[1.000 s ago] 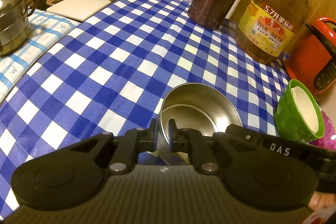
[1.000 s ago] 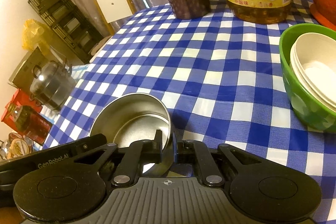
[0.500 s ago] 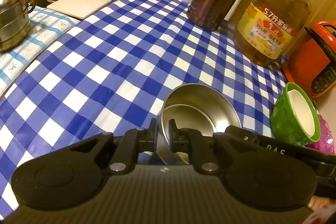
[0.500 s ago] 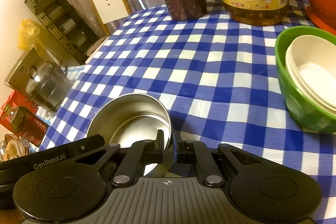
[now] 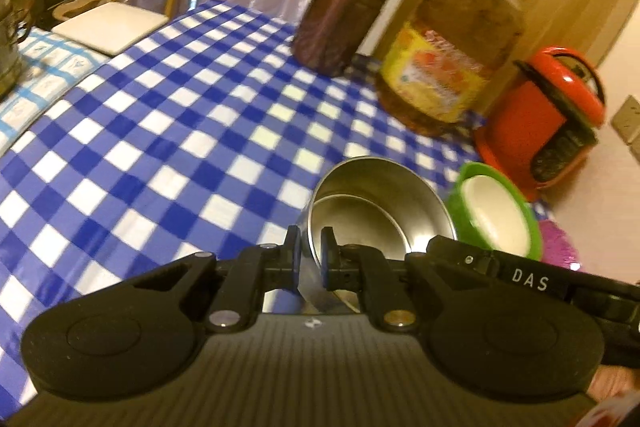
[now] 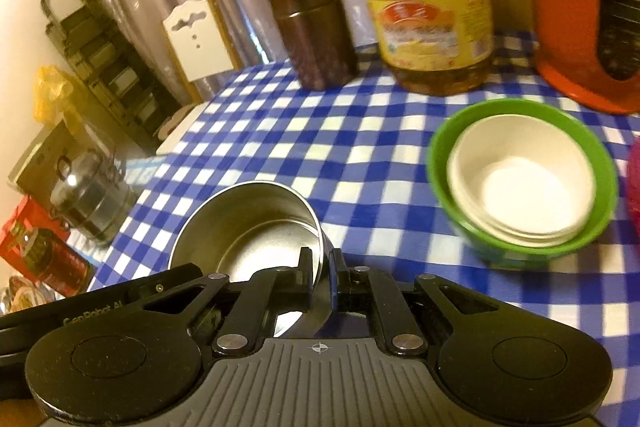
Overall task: Organize plates and bowls
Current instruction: 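Lift the steel bowl with both grippers and carry it over the green bowl stack, then lower the steel bowl into the bowl stack and open both grippers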
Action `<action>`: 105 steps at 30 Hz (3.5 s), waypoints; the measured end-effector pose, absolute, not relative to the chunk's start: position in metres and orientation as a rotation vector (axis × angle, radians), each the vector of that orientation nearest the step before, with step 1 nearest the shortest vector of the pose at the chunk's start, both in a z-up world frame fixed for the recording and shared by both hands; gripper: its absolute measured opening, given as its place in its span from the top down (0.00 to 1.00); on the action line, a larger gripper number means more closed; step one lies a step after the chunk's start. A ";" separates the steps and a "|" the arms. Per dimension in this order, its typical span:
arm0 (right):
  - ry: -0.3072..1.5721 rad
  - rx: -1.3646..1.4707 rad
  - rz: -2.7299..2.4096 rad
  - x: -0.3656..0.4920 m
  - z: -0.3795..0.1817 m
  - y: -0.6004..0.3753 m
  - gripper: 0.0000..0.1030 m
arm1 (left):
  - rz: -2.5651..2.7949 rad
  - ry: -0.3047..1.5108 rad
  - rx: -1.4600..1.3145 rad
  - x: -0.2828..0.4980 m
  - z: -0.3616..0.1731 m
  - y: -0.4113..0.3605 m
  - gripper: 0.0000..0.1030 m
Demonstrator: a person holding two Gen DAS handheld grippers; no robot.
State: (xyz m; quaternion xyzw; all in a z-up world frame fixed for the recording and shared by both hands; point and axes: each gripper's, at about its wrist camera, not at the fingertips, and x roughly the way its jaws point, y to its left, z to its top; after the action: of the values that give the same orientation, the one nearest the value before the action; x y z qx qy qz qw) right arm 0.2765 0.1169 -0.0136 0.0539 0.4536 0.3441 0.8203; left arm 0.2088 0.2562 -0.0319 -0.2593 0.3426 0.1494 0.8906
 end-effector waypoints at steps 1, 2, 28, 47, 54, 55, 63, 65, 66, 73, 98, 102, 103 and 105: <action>0.963 0.123 0.726 0.276 -0.012 0.111 0.93 | 0.300 0.705 -0.536 0.209 -0.030 0.251 0.92; 0.961 0.129 0.720 0.276 -0.010 0.105 0.93 | 0.288 0.699 -0.531 0.210 -0.027 0.246 0.92; 0.900 0.155 0.543 0.262 0.020 -0.014 0.93 | 0.055 0.725 -0.417 0.231 -0.021 0.143 0.92; 0.857 0.202 0.513 0.266 0.028 -0.033 0.93 | 0.020 0.648 -0.384 0.252 0.004 0.135 0.93; 0.837 0.226 0.482 0.276 0.030 -0.038 0.93 | -0.001 0.632 -0.365 0.268 0.009 0.129 0.93; 0.834 0.228 0.478 0.278 0.031 -0.039 0.93 | -0.004 0.631 -0.363 0.271 0.009 0.129 0.93; 0.799 0.254 0.452 0.298 0.036 -0.040 0.93 | -0.016 0.632 -0.359 0.295 0.009 0.128 0.93; 0.793 0.252 0.447 0.302 0.036 -0.039 0.93 | -0.017 0.629 -0.366 0.301 0.008 0.130 0.93; 0.794 0.252 0.445 0.304 0.035 -0.038 0.93 | -0.016 0.627 -0.367 0.304 0.009 0.132 0.93; 0.787 0.247 0.438 0.322 0.031 -0.029 0.93 | -0.026 0.617 -0.378 0.324 0.010 0.141 0.93; 0.850 0.236 0.414 0.362 -0.003 -0.009 0.94 | -0.013 0.664 -0.407 0.361 -0.013 0.160 0.93; 0.853 0.239 0.409 0.366 -0.005 -0.007 0.94 | -0.011 0.682 -0.409 0.363 -0.016 0.160 0.93; 0.852 0.238 0.407 0.367 -0.004 -0.007 0.94 | -0.012 0.687 -0.414 0.364 -0.017 0.160 0.93; 0.852 0.235 0.403 0.368 -0.005 -0.007 0.95 | -0.014 0.697 -0.421 0.364 -0.019 0.160 0.93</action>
State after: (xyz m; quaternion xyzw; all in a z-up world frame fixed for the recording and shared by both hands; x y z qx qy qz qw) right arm 0.3677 -0.0072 -0.0049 0.1132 0.4093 0.1939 0.8843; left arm 0.3643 0.1603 -0.0186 -0.2045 0.3388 -0.0068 0.9183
